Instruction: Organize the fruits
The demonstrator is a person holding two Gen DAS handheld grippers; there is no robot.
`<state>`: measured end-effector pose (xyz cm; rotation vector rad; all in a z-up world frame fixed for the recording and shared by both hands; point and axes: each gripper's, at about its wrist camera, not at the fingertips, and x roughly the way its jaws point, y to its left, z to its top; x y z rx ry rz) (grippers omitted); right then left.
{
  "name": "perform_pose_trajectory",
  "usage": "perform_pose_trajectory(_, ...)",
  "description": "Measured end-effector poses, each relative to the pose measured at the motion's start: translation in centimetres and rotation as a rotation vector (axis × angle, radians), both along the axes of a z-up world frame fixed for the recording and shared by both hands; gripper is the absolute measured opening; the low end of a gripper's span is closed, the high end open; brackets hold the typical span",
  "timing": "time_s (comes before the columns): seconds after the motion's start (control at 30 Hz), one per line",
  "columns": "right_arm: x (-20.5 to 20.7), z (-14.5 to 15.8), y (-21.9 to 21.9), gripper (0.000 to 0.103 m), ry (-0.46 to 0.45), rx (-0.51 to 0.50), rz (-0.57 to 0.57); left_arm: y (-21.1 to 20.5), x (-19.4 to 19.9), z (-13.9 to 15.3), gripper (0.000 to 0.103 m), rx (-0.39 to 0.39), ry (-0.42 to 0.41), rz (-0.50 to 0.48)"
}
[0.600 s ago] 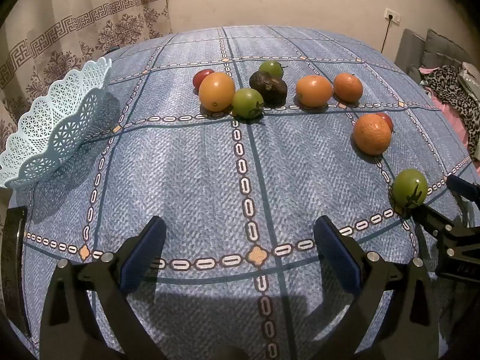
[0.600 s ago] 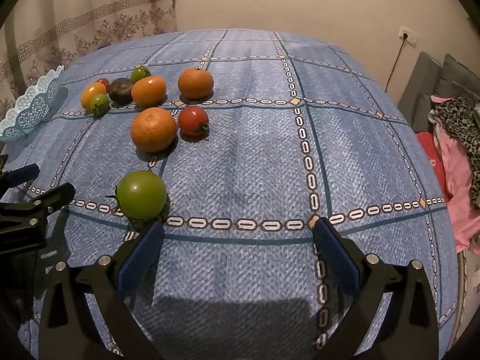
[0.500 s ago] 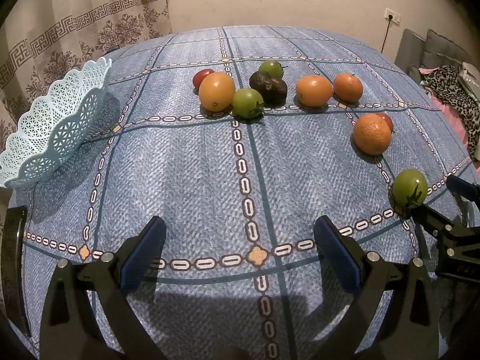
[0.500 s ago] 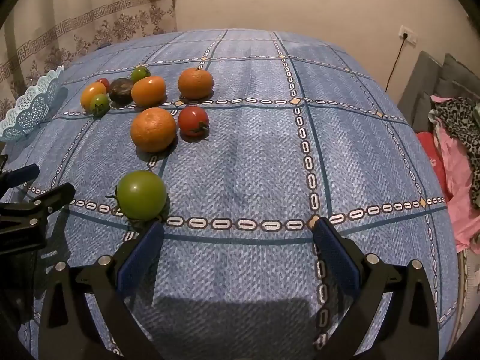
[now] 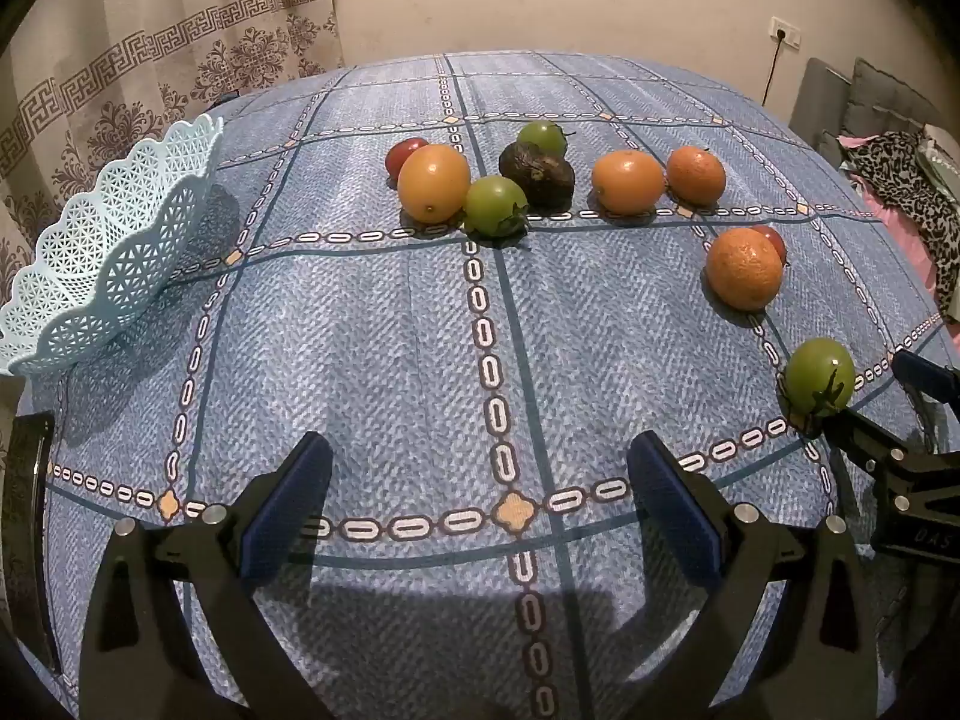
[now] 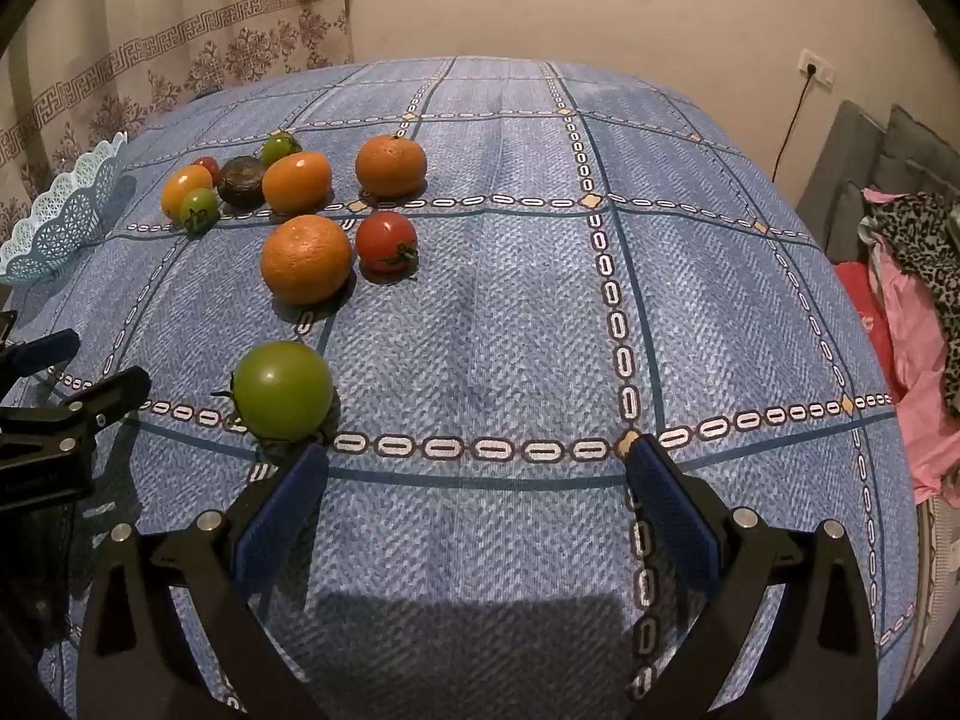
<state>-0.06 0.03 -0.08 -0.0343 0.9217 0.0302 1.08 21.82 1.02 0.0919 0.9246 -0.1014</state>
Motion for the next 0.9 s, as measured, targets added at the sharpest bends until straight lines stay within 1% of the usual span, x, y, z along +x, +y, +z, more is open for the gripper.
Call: perform_pose_trajectory(0.9,-0.02,0.08,-0.04,0.098,0.003,0.003,0.000,-0.11,0.10,-0.08,0.101,0.005,-0.001,0.004)
